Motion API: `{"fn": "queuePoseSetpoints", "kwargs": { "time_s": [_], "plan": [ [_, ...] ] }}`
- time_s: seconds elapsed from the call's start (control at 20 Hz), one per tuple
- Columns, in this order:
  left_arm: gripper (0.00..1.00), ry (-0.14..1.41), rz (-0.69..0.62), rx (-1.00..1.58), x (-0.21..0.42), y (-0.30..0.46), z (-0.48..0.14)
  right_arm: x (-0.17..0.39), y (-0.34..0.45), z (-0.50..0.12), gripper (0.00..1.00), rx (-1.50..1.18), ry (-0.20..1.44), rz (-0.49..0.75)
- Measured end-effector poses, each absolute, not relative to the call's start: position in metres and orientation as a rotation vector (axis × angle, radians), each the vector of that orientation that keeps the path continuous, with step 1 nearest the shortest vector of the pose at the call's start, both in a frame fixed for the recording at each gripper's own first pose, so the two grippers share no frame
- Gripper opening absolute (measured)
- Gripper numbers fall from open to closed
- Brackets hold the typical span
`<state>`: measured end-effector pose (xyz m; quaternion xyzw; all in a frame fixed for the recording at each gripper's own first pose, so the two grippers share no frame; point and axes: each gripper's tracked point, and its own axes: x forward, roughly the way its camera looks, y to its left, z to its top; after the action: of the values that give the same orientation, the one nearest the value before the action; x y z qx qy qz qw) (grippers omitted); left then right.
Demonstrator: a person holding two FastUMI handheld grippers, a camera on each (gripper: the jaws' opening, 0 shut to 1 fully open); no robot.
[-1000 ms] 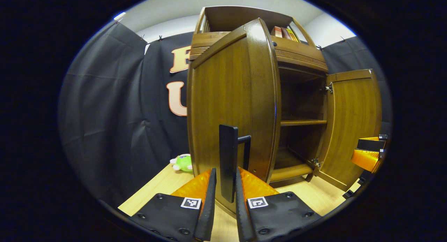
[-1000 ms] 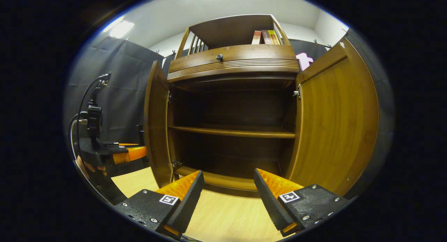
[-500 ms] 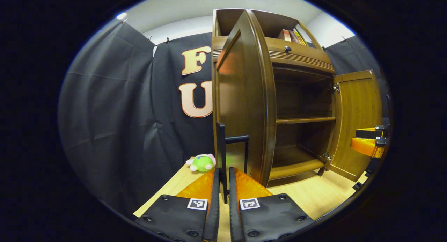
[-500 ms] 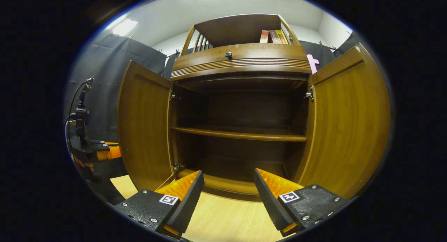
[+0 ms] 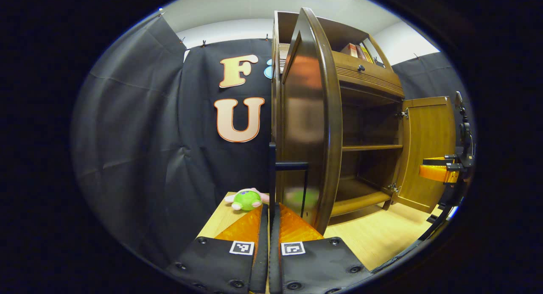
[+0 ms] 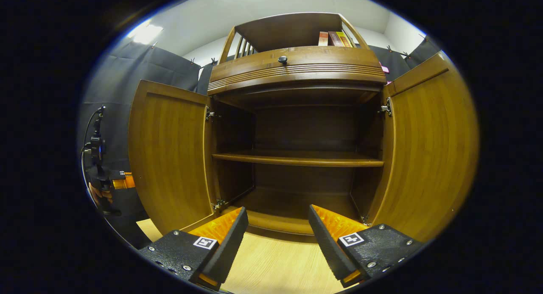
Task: Open the right door of the double-door shoe cabinet with the right hand, and open the left door with the left hand.
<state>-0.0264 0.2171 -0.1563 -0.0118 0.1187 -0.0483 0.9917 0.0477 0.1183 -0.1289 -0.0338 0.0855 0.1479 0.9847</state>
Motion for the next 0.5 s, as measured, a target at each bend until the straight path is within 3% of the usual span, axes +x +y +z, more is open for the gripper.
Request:
{"fn": "queuePoseSetpoints", "kwargs": {
  "time_s": [0.25, 0.3, 0.5],
  "plan": [
    [0.10, 0.231, -0.178, -0.031, -0.023, 0.234, -0.159, 0.051, 0.122, -0.132, 0.89, -0.072, 0.183, 0.299],
    [0.17, 0.225, -0.184, -0.023, -0.024, 0.236, -0.159, 0.053, 0.121, -0.131, 0.89, -0.073, 0.184, 0.298],
    [0.16, 0.286, -0.157, 0.007, -0.038, 0.243, -0.175, 0.059, 0.120, -0.125, 0.89, -0.045, 0.177, 0.305]
  ]
}}
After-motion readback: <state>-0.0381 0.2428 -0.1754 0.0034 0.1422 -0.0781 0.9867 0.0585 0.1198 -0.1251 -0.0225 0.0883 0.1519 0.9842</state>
